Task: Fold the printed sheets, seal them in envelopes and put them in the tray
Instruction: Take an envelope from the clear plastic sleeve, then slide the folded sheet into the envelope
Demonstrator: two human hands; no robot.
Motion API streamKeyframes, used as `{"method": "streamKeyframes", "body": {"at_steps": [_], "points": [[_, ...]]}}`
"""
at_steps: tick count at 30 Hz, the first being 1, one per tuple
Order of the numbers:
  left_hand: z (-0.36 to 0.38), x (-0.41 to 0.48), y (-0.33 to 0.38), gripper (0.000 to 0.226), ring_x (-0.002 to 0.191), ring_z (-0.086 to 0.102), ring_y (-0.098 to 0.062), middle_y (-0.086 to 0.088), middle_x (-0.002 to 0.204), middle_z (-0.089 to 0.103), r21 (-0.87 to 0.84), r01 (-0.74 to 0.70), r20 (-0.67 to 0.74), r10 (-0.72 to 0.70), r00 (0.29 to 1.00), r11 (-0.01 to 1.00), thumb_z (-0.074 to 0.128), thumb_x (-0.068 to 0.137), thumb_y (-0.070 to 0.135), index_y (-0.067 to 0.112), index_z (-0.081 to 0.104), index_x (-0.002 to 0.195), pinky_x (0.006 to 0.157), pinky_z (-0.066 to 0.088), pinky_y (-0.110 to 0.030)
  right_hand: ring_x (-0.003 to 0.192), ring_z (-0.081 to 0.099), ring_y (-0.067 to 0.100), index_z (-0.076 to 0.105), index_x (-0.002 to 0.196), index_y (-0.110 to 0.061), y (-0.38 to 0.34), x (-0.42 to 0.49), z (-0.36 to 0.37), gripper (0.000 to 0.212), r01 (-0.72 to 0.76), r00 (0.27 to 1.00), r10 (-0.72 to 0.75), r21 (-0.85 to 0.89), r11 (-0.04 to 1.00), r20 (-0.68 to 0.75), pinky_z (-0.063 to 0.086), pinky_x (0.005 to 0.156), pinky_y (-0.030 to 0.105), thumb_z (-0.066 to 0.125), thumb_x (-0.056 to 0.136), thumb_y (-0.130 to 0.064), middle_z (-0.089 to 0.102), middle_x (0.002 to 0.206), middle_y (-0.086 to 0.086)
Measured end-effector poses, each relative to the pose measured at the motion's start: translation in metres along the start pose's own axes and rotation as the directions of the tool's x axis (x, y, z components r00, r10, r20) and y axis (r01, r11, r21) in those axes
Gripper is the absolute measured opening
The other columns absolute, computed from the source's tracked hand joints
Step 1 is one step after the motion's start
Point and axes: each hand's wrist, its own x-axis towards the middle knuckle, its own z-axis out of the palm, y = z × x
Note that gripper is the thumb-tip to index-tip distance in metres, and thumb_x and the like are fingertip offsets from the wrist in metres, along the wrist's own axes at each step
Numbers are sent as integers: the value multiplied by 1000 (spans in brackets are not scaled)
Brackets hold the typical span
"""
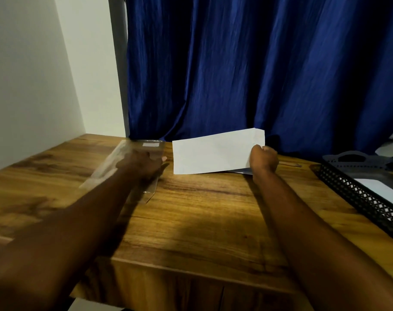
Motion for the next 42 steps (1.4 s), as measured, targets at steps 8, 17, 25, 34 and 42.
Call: {"method": "streamKeyframes", "body": {"at_steps": [8, 17, 25, 34, 42], "points": [[28, 6, 6, 82, 135, 49, -37, -13, 150, 51, 188, 50, -117, -29, 993, 981, 57, 87, 79, 18, 54, 142, 109, 43, -58, 103, 69, 29, 72, 120, -10, 14, 2, 0, 32, -27, 1000, 27, -2, 1000, -3, 49, 74, 33, 53, 98, -23, 73, 123, 11], [36, 11, 28, 86, 144, 42, -39, -16, 158, 45, 158, -67, -304, 113, 946, 985, 38, 94, 80, 17, 40, 153, 117, 30, -66, 90, 68, 22, 71, 115, -12, 17, 8, 3, 26, -23, 998, 20, 47, 999, 52, 55, 70, 31, 55, 101, -25, 73, 114, 7], [54, 11, 104, 133, 160, 10, -25, 0, 174, 10, 125, -658, -185, 669, 720, 743, 54, 58, 104, 36, 14, 165, 127, 2, -63, 81, 66, 26, 68, 91, -15, 21, 0, 6, 11, -41, 929, -36, 200, 979, 368, 43, 52, 29, 64, 100, -21, 75, 95, 11], [79, 14, 146, 134, 150, 29, -26, -2, 163, 34, -1, -701, -61, 699, 712, 713, 79, 64, 74, 40, -4, 165, 125, 0, -59, 84, 70, 21, 69, 117, -14, 11, 4, -2, 22, -114, 823, -48, 247, 962, 566, 43, 54, 29, 66, 97, -5, 79, 98, 7], [81, 12, 142, 130, 151, 25, -28, -3, 162, 26, 36, -694, -106, 694, 712, 719, 79, 69, 67, 42, -6, 163, 126, -5, -65, 106, 77, 26, 67, 133, -14, 15, 16, -1, 33, -122, 782, 40, 90, 988, 622, 63, 95, 47, 67, 101, -11, 80, 116, 7]]}}
